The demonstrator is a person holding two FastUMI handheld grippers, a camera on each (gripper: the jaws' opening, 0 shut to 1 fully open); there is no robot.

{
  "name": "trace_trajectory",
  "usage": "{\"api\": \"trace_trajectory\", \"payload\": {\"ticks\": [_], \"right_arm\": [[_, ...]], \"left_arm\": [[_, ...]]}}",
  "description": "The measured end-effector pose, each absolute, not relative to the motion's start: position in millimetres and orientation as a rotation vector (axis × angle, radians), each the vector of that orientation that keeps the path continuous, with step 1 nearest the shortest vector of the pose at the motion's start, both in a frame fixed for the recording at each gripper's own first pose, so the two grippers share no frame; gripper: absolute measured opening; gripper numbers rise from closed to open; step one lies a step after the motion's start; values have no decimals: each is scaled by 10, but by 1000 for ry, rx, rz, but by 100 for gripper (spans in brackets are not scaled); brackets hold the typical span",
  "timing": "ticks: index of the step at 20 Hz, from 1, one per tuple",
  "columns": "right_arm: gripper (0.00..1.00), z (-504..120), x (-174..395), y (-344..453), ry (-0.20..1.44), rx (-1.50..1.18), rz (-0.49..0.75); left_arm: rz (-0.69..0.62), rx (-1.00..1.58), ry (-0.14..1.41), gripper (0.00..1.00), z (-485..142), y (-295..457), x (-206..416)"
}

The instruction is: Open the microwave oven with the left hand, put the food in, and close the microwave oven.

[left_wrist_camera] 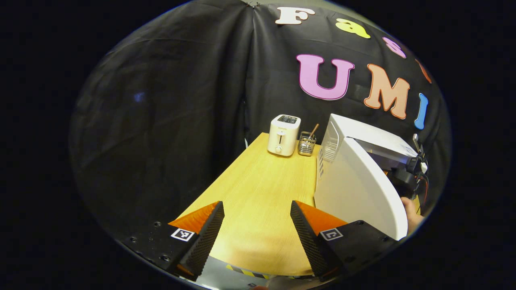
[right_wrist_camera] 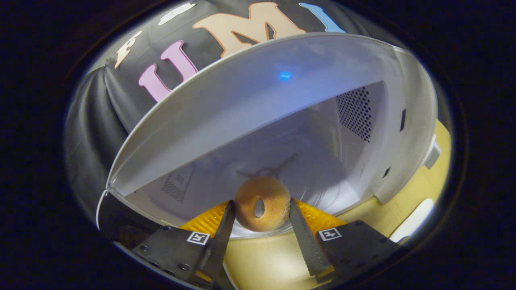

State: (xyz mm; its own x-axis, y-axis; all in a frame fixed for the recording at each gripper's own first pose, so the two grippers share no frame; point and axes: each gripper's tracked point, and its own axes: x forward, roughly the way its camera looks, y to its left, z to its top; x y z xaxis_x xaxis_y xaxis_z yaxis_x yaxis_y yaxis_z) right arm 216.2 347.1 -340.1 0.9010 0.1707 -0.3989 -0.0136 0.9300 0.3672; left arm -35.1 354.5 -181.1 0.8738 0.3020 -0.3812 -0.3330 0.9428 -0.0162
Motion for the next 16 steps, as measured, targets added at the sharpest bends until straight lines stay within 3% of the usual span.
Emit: {"api": "trace_trajectory", "payload": {"ticks": [4, 5, 6, 7, 9, 10, 11, 13, 14, 16], "right_arm": [[73, -3390, 2290, 3506, 415, 334, 94], [86, -3386, 2311, 3479, 409, 326, 89], [80, -3383, 2307, 3461, 409, 324, 86], [82, -3383, 2289, 3445, 412, 317, 87], [100, -3355, 2212, 3403, 407, 280, 95], [92, -3328, 2156, 3373, 400, 256, 99], [100, -3311, 2108, 3354, 396, 238, 107], [100, -3241, 1986, 3342, 387, 211, 127], [100, -3207, 1922, 3345, 385, 203, 135], [100, -3114, 1786, 3342, 378, 195, 149]], "left_arm": [[343, -129, 405, 97, -1886, 3535, -433], [345, -135, 408, 97, -1903, 3534, -446], [350, -138, 407, 97, -1902, 3538, -452], [352, -140, 407, 97, -1907, 3538, -453], [348, -145, 406, 97, -1909, 3511, -451], [339, -148, 408, 97, -1915, 3486, -448], [331, -150, 409, 96, -1915, 3456, -448], [313, -150, 413, 95, -1921, 3395, -422], [308, -146, 417, 93, -1925, 3370, -409], [284, -142, 415, 75, -1920, 3301, -354]]}}
